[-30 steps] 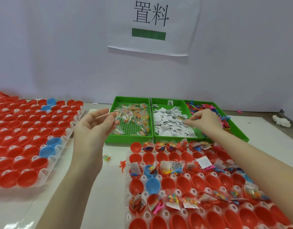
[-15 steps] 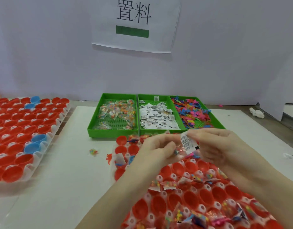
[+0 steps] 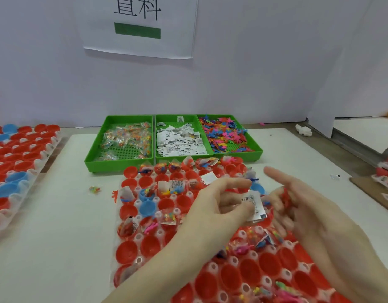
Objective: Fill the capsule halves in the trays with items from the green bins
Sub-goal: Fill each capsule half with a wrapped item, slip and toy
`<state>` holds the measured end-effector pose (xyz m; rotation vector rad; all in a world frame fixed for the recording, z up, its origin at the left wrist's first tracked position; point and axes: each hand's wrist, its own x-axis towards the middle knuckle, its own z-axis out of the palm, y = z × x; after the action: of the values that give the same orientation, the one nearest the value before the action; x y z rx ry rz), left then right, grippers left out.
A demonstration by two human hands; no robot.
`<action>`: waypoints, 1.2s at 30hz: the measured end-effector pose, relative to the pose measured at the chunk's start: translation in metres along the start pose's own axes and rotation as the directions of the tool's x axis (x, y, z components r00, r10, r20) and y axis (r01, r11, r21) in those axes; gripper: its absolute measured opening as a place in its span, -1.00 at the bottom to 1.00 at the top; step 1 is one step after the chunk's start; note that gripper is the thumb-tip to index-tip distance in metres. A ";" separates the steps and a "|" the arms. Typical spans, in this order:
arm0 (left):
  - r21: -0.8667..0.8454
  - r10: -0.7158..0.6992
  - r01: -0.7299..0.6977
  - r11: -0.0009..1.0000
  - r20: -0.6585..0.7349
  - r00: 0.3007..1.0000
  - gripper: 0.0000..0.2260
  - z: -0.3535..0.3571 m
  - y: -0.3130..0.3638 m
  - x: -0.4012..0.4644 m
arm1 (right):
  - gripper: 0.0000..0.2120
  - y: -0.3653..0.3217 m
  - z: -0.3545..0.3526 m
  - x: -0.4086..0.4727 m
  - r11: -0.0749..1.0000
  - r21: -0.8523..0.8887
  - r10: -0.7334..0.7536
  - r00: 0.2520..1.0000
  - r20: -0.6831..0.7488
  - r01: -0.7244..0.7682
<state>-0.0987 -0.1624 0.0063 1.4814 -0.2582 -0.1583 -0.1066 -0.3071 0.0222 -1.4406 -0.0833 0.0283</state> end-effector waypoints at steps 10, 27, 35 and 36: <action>0.122 0.072 -0.082 0.989 0.084 0.994 -0.74 0.027 -0.002 -0.008 | -0.52 -0.010 -0.034 -0.033 0.926 -0.260 -0.307 0.946 -0.102 0.273; 0.063 0.119 -0.127 0.990 0.118 0.986 -0.70 0.048 -0.010 -0.003 | -0.70 -0.010 -0.048 -0.045 0.670 -0.624 -0.400 0.904 0.153 0.402; 0.068 0.115 -0.128 0.989 0.175 0.978 -0.65 0.054 -0.006 -0.003 | -0.74 -0.006 -0.053 -0.043 0.743 -0.587 -0.369 0.929 0.040 0.320; 0.072 0.111 -0.127 0.989 0.187 0.976 -0.64 0.055 -0.006 -0.003 | -0.72 -0.006 -0.054 -0.043 0.751 -0.584 -0.357 0.933 0.035 0.309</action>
<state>-0.1161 -0.2149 0.0038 1.5316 -0.5061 -0.1887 -0.1459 -0.3640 0.0192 -2.0243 -0.3075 -0.3849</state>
